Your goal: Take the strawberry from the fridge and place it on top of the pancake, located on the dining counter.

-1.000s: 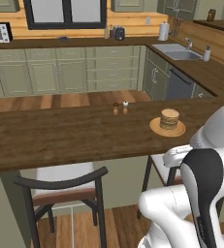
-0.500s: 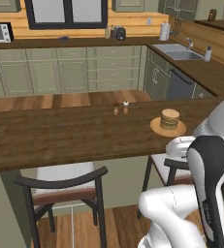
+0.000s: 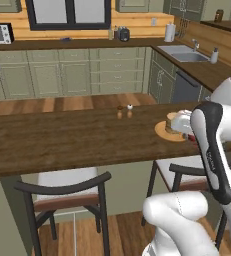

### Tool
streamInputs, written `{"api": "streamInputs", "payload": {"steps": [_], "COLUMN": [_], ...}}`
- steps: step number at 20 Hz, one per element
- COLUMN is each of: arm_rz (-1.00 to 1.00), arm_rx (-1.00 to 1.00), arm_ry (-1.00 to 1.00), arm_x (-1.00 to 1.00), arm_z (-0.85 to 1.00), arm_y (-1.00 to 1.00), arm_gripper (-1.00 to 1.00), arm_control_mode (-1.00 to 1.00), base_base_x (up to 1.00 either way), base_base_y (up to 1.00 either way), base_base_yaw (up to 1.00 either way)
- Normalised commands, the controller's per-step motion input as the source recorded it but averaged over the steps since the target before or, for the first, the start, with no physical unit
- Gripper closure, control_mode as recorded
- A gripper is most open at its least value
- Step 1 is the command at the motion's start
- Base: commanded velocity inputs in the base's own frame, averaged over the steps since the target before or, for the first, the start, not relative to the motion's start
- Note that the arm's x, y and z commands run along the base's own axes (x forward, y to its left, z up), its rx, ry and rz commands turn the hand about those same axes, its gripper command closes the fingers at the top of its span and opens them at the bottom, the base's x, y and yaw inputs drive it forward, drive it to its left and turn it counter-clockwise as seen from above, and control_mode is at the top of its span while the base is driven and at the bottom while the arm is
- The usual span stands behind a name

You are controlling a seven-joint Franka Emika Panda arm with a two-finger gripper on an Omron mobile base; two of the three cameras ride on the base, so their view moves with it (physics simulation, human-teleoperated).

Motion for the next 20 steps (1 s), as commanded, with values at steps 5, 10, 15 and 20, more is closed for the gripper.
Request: {"api": "streamInputs", "payload": {"steps": [5, 10, 15, 20], "arm_rz": [-0.31, -0.26, -0.17, -0.03], "arm_rx": [0.01, 0.01, 0.05, 0.02], "arm_ry": [0.13, 0.01, 0.12, 0.14], "arm_x": [1.00, 0.87, 0.95, 0.78], "arm_z": [0.00, 0.00, -0.05, -0.33], "arm_y": [-0.04, -0.42, -0.93, -0.62], "arm_gripper": [1.00, 1.00, 1.00, 1.00], "arm_control_mode": [-1.00, -1.00, -1.00, -1.00], "base_base_x": [0.00, 0.00, 0.00, 0.00], "base_base_y": [0.00, 0.00, 0.00, 0.00], "base_base_yaw": [0.00, 0.00, 0.00, 0.00]}}
